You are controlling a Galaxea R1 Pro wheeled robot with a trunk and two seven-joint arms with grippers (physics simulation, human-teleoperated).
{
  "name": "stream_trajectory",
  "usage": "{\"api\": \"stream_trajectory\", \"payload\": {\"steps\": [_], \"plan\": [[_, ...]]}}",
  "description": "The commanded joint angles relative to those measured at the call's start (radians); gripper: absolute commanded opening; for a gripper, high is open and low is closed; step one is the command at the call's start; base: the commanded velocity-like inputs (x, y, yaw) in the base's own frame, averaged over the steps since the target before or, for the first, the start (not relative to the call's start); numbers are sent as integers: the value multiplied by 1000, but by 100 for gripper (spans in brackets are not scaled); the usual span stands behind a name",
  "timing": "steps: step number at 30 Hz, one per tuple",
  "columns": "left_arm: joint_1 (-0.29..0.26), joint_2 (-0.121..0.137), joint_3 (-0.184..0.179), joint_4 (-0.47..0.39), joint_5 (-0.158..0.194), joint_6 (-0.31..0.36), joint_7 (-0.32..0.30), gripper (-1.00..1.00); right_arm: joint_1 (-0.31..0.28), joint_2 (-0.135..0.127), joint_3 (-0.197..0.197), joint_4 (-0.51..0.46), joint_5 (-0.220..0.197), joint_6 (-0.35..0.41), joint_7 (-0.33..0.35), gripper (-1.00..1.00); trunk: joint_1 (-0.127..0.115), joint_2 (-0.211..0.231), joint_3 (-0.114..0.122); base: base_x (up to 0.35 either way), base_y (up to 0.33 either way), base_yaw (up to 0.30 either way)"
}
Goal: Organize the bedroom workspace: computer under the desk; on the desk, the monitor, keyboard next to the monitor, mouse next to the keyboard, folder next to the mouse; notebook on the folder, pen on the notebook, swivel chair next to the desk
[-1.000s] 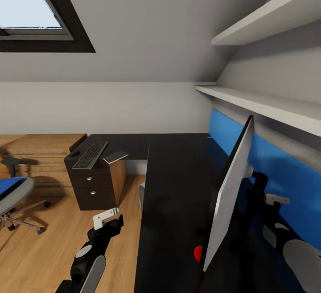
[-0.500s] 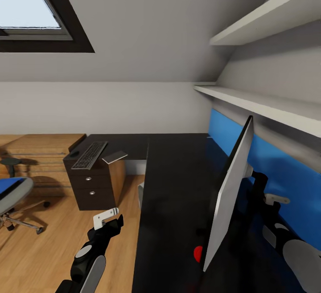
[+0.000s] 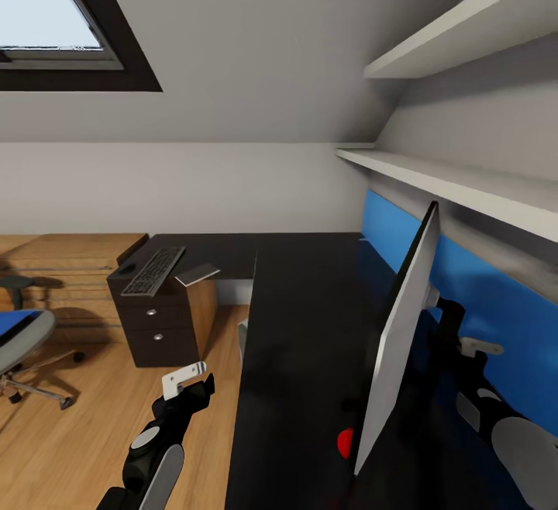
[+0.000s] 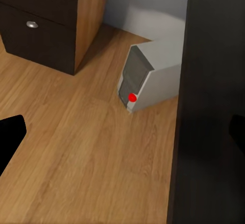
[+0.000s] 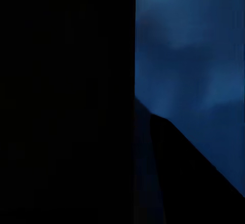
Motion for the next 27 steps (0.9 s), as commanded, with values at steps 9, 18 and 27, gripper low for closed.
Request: {"api": "stream_trajectory", "payload": {"steps": [9,18,27], "plan": [[-1,0,-1,-1,9,2,8,100,0,0,28,-3,-32,-1,4,-100,0,0,-1,167,0,0],[-1,0,-1,-1,9,2,8,100,0,0,28,-3,-32,-1,4,-100,0,0,-1,3,0,0],[-1,0,-1,-1,9,2,8,100,0,0,28,-3,-32,-1,4,-100,0,0,-1,0,-14,0]]}}
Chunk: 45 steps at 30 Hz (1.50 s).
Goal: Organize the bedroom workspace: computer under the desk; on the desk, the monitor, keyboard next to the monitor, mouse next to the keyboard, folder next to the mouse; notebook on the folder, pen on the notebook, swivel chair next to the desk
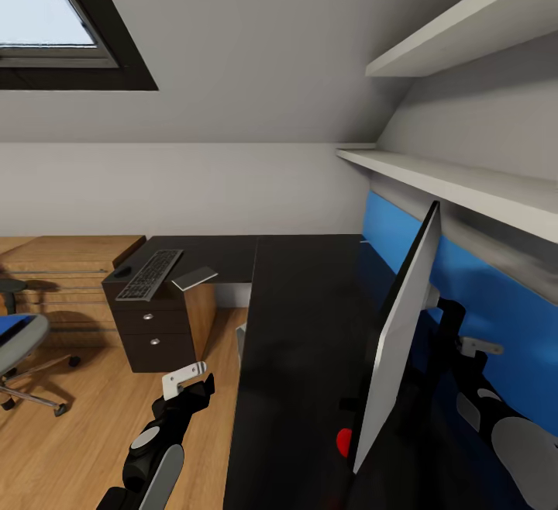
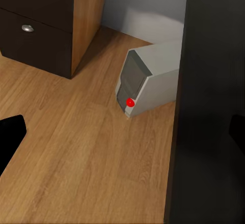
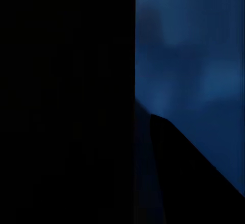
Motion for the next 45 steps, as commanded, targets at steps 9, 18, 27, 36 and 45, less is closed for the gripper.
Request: {"api": "stream_trajectory", "payload": {"steps": [9,18,27,36,45], "plan": [[0,0,-1,-2,8,2,8,100,-1,-1,17,-1,-12,-2,7,-100,0,-1,-1,0,-88,0],[1,0,-1,-2,8,2,8,100,-1,-1,17,-1,-12,-2,7,-100,0,-1,-1,2,-3,0],[1,0,-1,-2,9,1,8,100,-1,-1,17,-1,-12,-2,7,-100,0,-1,-1,99,-21,0],[1,0,-1,-2,9,2,8,100,-1,-1,17,-1,-12,-2,7,-100,0,-1,-1,14,-23,0],[1,0,-1,-2,9,2,8,100,-1,-1,17,-1,-12,-2,7,-100,0,-1,-1,0,0,0]]}}
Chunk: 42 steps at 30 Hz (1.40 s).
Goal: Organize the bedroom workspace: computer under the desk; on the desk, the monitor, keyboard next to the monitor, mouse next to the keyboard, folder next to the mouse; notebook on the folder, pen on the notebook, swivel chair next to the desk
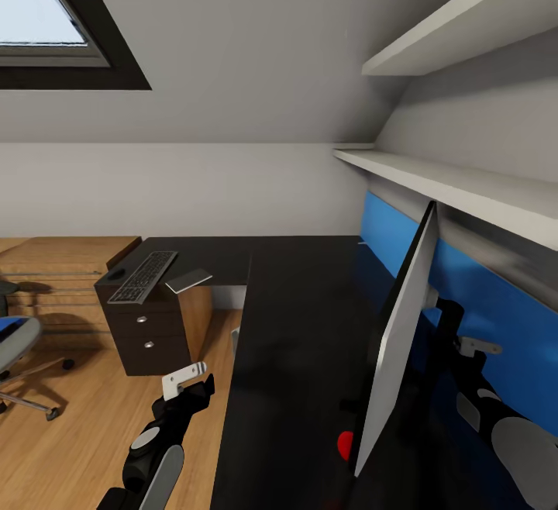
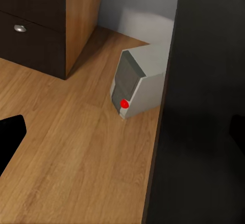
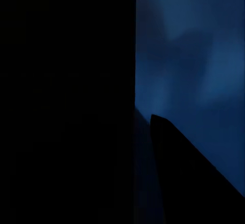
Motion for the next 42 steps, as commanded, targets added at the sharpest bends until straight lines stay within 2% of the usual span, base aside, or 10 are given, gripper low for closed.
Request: {"api": "stream_trajectory", "payload": {"steps": [1,15,16,34,37,39,42], "plan": [[-1,0,-1,-2,9,2,8,100,-1,-1,31,-2,-34,-1,-7,-100,0,-1,-1,0,0,0],[0,0,-1,-2,9,2,8,100,-1,-1,32,-2,-34,-1,-7,-100,0,-1,-1,0,0,0],[0,0,-1,-2,9,2,8,100,-1,-1,32,-2,-34,-1,-7,100,0,-1,-1,0,0,0],[0,0,-1,-2,9,2,8,100,-1,-1,36,-1,-31,-1,-6,100,0,-1,-1,0,0,0],[0,0,-1,-2,9,2,8,100,-1,-1,41,-1,-16,-1,-5,100,0,-1,-1,0,0,0],[0,0,-1,-2,9,2,8,100,-1,0,44,0,16,-1,-5,100,0,-1,-1,0,0,0],[0,0,-1,-2,9,2,8,100,-1,0,46,1,35,-1,-5,100,0,-1,-1,0,0,0]]}}
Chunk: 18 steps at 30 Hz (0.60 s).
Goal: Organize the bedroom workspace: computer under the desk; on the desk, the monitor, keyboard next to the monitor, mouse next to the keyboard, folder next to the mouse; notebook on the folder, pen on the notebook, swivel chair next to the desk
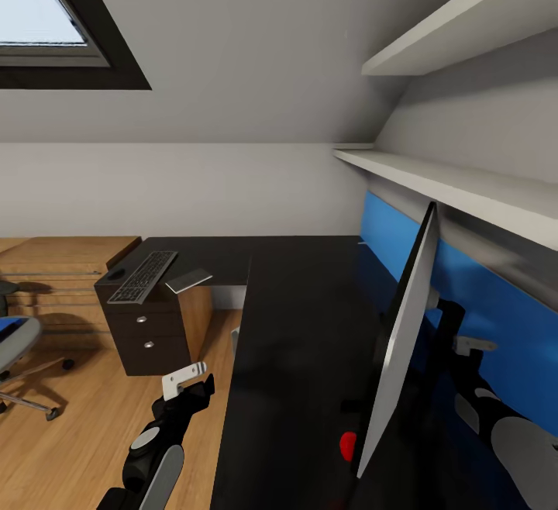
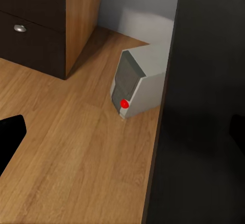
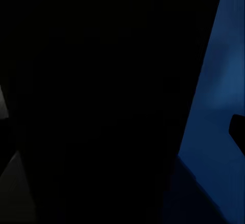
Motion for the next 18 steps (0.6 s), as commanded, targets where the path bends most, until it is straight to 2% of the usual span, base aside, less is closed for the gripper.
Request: {"api": "stream_trajectory", "payload": {"steps": [1,18], "plan": [[-1,0,-1,-2,9,2,8,100,-1,0,-8,1,7,-3,8,100,0,-1,-1,0,0,0],[-1,0,-1,-2,9,2,8,100,-1,-2,-8,1,15,-3,7,100,0,-1,-1,-1,0,0]]}}
